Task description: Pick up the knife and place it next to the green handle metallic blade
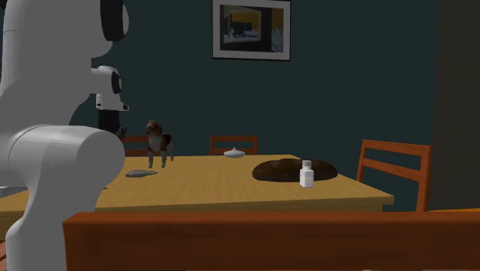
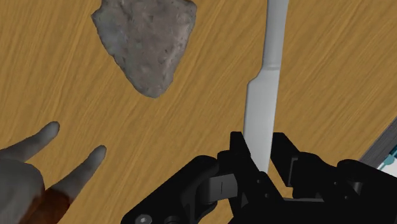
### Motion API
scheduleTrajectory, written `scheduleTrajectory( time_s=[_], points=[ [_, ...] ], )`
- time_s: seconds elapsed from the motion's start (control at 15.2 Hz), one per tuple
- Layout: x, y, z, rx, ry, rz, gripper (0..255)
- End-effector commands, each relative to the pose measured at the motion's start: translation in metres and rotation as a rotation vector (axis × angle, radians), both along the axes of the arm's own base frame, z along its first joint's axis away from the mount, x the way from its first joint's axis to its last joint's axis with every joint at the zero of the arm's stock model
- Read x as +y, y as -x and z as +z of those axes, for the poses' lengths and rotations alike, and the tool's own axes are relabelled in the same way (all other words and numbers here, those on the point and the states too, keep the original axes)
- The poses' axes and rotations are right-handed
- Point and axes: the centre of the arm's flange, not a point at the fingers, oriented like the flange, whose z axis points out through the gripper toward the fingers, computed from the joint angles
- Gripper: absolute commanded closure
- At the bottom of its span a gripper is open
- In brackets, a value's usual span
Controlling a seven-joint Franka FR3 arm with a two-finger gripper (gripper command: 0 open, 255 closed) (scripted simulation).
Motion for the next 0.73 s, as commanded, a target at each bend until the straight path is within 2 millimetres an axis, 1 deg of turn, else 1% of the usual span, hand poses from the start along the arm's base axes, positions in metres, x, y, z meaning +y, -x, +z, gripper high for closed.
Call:
scheduleTrajectory(
  time_s=[0.0, 0.46, 0.66],
  points=[
    [0.019, 0.018, 0.001, 0.000, 0.000, -0.001, 255],
    [0.087, 0.078, 0.001, 0.000, 0.000, -0.001, 255],
    [0.087, 0.079, -0.015, 0.000, 0.000, -0.001, 255]
  ],
)
